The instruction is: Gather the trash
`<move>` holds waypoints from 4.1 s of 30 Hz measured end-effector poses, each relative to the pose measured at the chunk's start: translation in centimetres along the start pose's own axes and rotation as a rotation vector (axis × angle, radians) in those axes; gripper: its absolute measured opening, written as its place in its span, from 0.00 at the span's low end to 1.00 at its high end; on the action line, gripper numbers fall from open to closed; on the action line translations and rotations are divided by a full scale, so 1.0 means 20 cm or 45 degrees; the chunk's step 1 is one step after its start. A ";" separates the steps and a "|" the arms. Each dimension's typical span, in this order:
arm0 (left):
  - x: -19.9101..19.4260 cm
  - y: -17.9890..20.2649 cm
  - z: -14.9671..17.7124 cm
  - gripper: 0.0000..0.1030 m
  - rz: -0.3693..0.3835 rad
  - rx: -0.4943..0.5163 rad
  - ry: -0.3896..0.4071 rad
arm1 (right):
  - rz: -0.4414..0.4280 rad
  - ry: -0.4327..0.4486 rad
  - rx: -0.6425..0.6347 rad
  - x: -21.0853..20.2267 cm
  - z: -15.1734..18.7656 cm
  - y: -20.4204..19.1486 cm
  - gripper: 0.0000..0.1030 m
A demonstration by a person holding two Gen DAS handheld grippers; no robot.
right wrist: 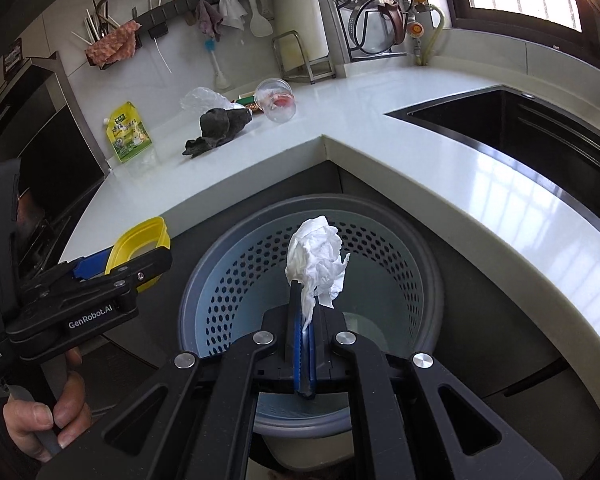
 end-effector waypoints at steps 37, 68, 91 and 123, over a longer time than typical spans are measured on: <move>0.15 0.16 0.21 0.74 0.121 0.039 -0.202 | 0.003 -0.101 0.073 0.13 0.16 0.08 0.23; 0.07 -0.03 0.05 0.91 0.058 -0.029 -0.088 | -0.035 -0.009 0.126 0.12 0.01 0.05 0.55; 0.02 -0.31 -0.27 0.94 0.006 -0.096 0.101 | -0.093 0.096 0.035 0.26 -0.34 -0.17 0.66; 0.34 -0.56 -0.62 0.94 -0.108 -0.117 0.168 | -0.144 0.112 -0.004 0.68 -0.65 -0.23 0.68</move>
Point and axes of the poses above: each gripper's, at about its wrist camera, not at the fingertips, and x roughly the way its jaws point, y to its right, z to its underside, the point moved 10 cm from there along x, roughly the way its jaws point, and after that the axes turned 10 degrees about y, right-handed, at the moved point
